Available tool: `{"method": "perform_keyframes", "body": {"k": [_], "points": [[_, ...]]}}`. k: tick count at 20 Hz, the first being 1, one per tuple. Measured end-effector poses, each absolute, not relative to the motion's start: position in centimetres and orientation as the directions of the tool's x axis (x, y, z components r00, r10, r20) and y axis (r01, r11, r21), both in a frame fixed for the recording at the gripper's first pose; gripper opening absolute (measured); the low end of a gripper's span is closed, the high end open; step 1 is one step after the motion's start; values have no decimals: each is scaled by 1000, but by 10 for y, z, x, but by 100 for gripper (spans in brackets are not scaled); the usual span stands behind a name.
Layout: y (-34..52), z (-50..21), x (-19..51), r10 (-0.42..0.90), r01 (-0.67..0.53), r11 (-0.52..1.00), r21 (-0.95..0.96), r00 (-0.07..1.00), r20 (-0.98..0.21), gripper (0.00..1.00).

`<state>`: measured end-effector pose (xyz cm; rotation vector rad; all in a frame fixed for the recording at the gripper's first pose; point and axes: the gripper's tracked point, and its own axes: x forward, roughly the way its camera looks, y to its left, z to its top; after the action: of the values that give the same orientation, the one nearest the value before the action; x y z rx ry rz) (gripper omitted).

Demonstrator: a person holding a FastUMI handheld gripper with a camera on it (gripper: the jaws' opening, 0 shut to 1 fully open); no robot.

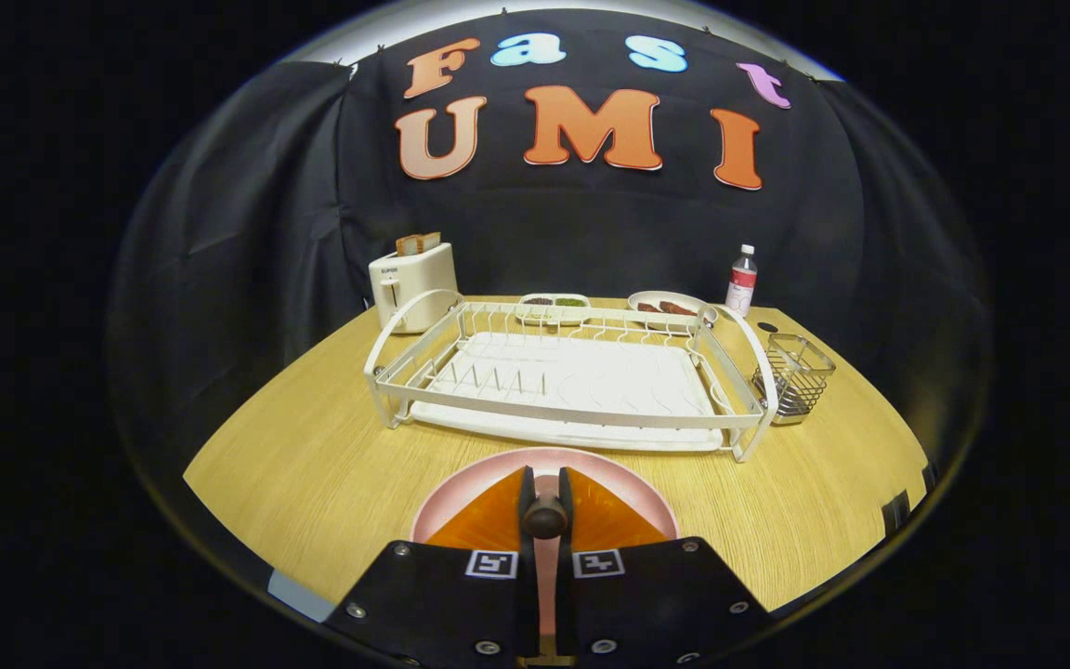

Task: Take the plate from the dish rack, then take the spoon from the basket and place it into the plate.

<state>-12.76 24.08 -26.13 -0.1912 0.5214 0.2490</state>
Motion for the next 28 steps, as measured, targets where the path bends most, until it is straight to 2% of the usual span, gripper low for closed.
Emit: {"method": "perform_keyframes", "body": {"k": [4, 9, 12, 13, 16, 19, 20, 22, 28], "points": [[241, -263, -131, 211, -318, 932, -173, 865, -456, 7], [236, -291, -146, 187, -318, 933, -168, 828, -528, 18], [234, -275, -145, 196, -302, 944, -132, 837, -510, 37], [231, -267, -142, 197, -297, 946, -130, 844, -499, 41], [219, -235, -133, 199, -278, 954, -110, 866, -459, 65], [198, -197, -124, 174, -236, 965, -112, 900, -400, 81], [190, -183, -120, 162, -221, 968, -118, 912, -376, 90], [173, -158, -113, 143, -195, 973, -125, 930, -338, 97], [113, -94, -98, 65, -102, 985, -138, 967, -245, 97]]}}
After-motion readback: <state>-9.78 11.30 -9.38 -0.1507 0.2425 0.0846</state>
